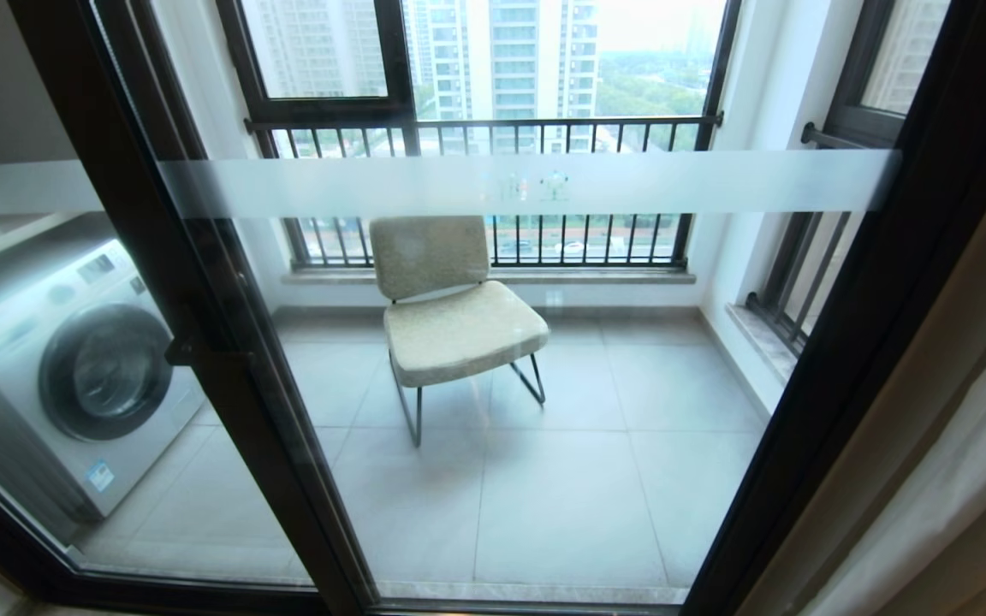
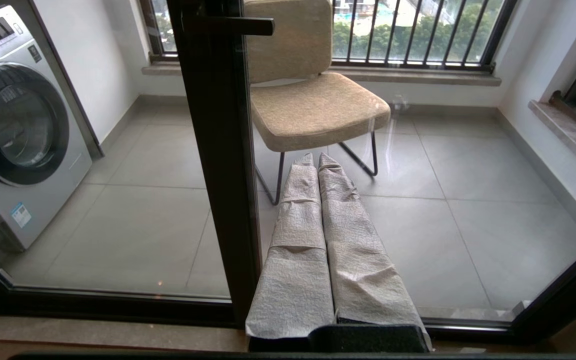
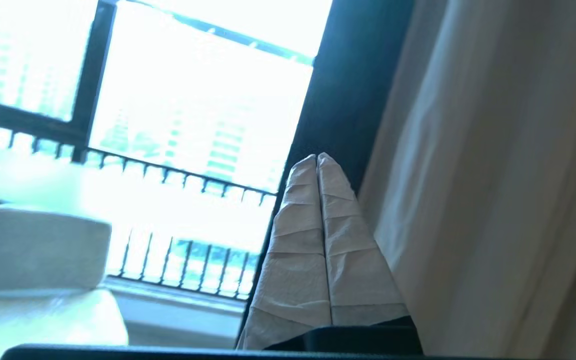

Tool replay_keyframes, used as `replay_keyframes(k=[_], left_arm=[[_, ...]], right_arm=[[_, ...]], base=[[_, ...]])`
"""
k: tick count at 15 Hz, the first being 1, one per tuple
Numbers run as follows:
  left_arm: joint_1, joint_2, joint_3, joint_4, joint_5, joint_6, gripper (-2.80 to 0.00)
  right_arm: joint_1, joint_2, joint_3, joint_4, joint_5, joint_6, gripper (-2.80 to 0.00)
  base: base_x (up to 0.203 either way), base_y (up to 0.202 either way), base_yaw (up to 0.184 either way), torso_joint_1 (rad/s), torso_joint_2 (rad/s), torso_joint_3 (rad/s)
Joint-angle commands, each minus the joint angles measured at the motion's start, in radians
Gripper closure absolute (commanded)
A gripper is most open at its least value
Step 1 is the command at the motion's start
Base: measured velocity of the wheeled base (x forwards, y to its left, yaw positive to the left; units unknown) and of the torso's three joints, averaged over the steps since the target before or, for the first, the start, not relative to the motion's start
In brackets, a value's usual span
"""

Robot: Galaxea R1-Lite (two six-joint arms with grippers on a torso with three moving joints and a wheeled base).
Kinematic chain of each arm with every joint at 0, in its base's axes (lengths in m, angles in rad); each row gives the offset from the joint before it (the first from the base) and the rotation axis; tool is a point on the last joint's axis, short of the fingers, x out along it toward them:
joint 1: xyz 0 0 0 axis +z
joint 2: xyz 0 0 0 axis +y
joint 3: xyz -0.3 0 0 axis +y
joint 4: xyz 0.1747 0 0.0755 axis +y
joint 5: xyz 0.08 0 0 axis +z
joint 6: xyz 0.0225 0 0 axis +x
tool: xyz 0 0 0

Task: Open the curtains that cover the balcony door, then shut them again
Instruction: Close the inner curtains on both sides

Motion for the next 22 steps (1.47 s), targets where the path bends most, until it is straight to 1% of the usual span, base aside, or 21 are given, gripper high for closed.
replay_keyframes(k=[1,2,4,5,6,9,10,11,14,15,17,22], left_arm=[[0.0,0.0,0.0,0.0,0.001,0.0,0.0],[0.0,0.0,0.0,0.0,0.0,0.0,0.0],[0.0,0.0,0.0,0.0,0.0,0.0,0.0],[0.0,0.0,0.0,0.0,0.0,0.0,0.0],[0.0,0.0,0.0,0.0,0.0,0.0,0.0],[0.0,0.0,0.0,0.0,0.0,0.0,0.0],[0.0,0.0,0.0,0.0,0.0,0.0,0.0],[0.0,0.0,0.0,0.0,0.0,0.0,0.0],[0.0,0.0,0.0,0.0,0.0,0.0,0.0],[0.0,0.0,0.0,0.0,0.0,0.0,0.0],[0.0,0.0,0.0,0.0,0.0,0.0,0.0],[0.0,0.0,0.0,0.0,0.001,0.0,0.0]], right_arm=[[0.164,-0.074,0.082,0.122,-0.008,-0.054,0.0],[0.209,-0.106,0.14,0.194,-0.034,-0.07,0.0],[0.29,-0.173,0.265,0.338,-0.137,-0.089,0.0],[0.322,-0.223,0.32,0.413,-0.19,-0.094,0.0],[0.341,-0.286,0.354,0.488,-0.225,-0.097,0.0],[0.406,-0.468,0.379,0.789,-0.272,-0.101,0.0],[0.422,-0.49,0.382,0.875,-0.278,-0.098,0.0],[0.423,-0.522,0.384,0.922,-0.274,-0.092,0.0],[0.41,-0.691,0.382,1.005,-0.217,-0.07,0.0],[0.407,-0.706,0.385,1.011,-0.206,-0.061,0.0],[0.407,-0.706,0.385,1.011,-0.211,-0.011,0.0],[0.407,-0.706,0.385,1.009,-0.213,-0.003,0.0]], base=[[0.0,0.0,0.0,0.0,0.0,0.0],[0.0,0.0,0.0,0.0,0.0,0.0],[0.0,0.0,0.0,0.0,0.0,0.0],[0.0,0.0,0.0,0.0,0.0,0.0],[0.0,0.0,0.0,0.0,0.0,0.0],[0.0,0.0,0.0,0.0,0.0,0.0],[0.0,0.0,0.0,0.0,0.0,0.0],[0.0,0.0,0.0,0.0,0.0,0.0],[0.0,0.0,0.0,0.0,0.0,0.0],[0.0,0.0,0.0,0.0,0.0,0.0],[0.0,0.0,0.0,0.0,0.0,0.0],[0.0,0.0,0.0,0.0,0.0,0.0]])
